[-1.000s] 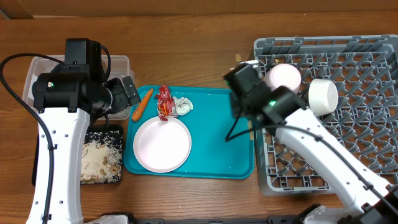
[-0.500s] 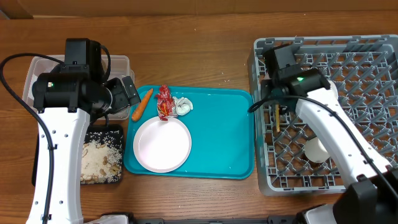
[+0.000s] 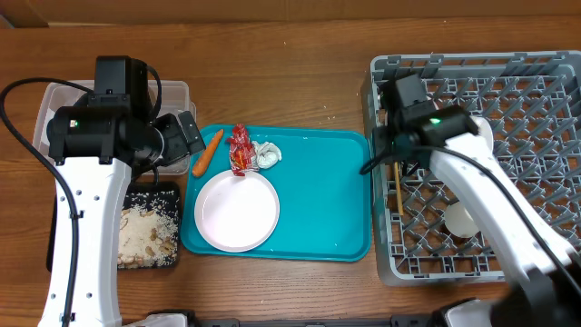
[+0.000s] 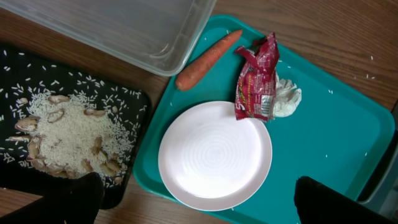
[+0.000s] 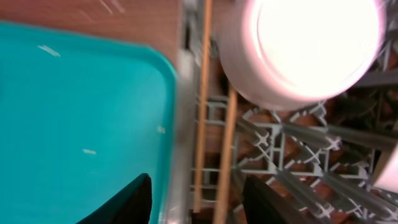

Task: Sort waste into correct bins and load items into the dishwasher

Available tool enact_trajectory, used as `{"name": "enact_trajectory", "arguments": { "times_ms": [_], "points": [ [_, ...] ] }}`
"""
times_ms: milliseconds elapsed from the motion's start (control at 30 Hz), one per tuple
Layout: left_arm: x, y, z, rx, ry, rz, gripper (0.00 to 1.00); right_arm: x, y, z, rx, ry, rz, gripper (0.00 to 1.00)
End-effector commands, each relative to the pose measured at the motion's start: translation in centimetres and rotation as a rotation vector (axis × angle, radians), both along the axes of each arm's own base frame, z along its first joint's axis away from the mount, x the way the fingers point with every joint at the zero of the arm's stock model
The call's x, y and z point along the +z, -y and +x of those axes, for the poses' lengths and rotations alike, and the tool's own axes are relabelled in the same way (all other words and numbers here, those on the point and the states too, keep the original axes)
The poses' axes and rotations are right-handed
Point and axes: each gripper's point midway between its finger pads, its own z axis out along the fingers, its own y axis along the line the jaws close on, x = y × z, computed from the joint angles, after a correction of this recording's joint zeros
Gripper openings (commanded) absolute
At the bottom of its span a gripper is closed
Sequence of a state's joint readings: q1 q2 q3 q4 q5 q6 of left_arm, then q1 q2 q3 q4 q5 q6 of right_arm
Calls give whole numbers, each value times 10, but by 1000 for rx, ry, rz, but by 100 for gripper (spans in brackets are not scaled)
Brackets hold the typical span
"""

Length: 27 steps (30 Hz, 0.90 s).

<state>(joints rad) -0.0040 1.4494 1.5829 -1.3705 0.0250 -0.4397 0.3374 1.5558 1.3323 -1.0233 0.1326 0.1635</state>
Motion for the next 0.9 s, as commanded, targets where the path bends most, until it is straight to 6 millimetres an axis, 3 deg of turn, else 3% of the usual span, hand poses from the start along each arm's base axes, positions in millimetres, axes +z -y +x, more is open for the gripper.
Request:
{"name": "enact_trajectory", "arguments": {
  "times_ms": [0, 67, 133, 167, 367, 567, 767, 867],
  "points": [
    [2, -3, 1, 16, 3, 6, 100, 106, -14, -6, -1, 259, 185, 54],
    [2, -3, 1, 16, 3, 5, 100, 148, -8, -21, -13, 374, 236, 62],
    [2, -3, 1, 16, 3, 6, 100, 181, 1, -39, -17, 479, 263, 91],
    [2, -3, 1, 16, 3, 6, 100, 197, 7, -50, -23, 531, 272, 100],
    [4, -2, 8, 15, 32, 2, 100, 247, 32, -113, -24, 713, 332, 100],
    [6, -2, 11, 15, 49, 3, 100, 259, 47, -153, -21, 776, 355, 100],
    [7, 0, 15, 13, 64, -13, 100, 250, 49, -159, -23, 742, 342, 100],
    [11, 24, 20, -91, 92, -107, 100, 245, 49, -161, -23, 722, 335, 100]
  ]
}}
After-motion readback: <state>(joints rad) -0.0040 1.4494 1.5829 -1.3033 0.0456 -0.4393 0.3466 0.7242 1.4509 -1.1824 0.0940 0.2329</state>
